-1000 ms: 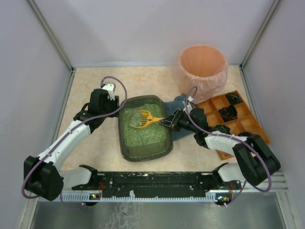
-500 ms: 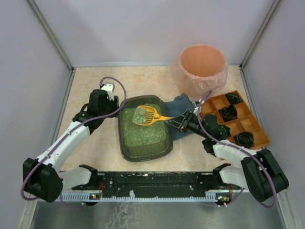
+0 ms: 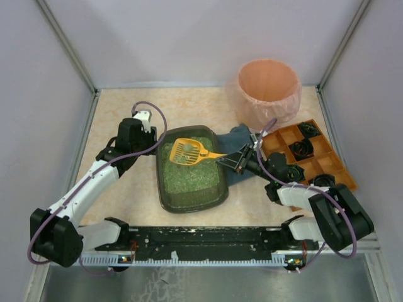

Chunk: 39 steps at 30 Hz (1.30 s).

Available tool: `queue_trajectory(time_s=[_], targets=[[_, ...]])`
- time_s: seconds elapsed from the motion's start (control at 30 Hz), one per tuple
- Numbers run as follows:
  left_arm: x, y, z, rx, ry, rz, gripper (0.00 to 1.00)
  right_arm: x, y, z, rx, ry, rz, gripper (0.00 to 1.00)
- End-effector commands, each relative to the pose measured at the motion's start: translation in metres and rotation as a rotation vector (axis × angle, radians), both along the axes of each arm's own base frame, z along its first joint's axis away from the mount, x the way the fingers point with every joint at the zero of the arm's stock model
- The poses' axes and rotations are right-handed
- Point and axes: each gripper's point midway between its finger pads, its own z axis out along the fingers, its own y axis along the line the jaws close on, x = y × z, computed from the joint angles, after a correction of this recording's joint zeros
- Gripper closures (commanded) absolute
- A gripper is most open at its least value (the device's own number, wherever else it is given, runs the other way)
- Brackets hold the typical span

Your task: Clean the litter box

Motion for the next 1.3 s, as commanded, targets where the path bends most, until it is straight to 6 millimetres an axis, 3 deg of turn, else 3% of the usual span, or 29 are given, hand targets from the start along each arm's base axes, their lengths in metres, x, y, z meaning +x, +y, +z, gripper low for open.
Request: queue_trajectory(time_s=[0.0,0.13,0.27,0.4,0.53,0.67,0.8,0.93,1.07,1.2,1.27], targets=[[0.000,-0.001,0.006,-0.009,-0.023,0.001,0.48,0.008,-0.017,0.024,0.080,-0.082,-0.073,1.00],[0.001,-0.002,0.006,-0.013,-0.027,-0.002,0.48,-0.005,0.007,0.039,0.071,-0.153,0.052,1.00],[0.000,-0.003,0.003,-0.009,-0.013,-0.009,0.48,0.012,-0.020,0.023,0.055,-0.076,-0.089,1.00],[0.001,-0.004,0.005,-0.016,-0.026,-0.013,0.48,-0.006,0.012,0.037,0.009,-0.162,0.079,1.00],[0.000,-0.003,0.003,-0.011,-0.014,-0.013,0.48,0.010,-0.018,0.013,-0.019,-0.062,-0.082,1.00],[0.001,-0.004,0.005,-0.015,-0.024,-0.015,0.48,-0.010,0.005,0.035,0.010,-0.154,0.065,1.00],[0.001,-0.004,0.002,-0.008,-0.012,-0.015,0.48,0.005,-0.018,0.018,-0.004,-0.075,-0.065,1.00],[0.001,-0.002,0.002,-0.006,-0.018,-0.009,0.48,-0.008,0.004,0.037,0.020,-0.149,0.058,1.00],[0.001,-0.002,0.000,-0.001,-0.009,-0.009,0.48,0.005,-0.014,0.020,0.003,-0.055,-0.052,1.00],[0.001,-0.002,0.000,0.001,-0.013,-0.015,0.48,-0.016,0.010,0.038,0.000,-0.148,0.112,1.00],[0.000,-0.006,0.003,-0.013,-0.021,-0.032,0.48,-0.010,-0.001,0.028,-0.021,-0.106,0.072,1.00]])
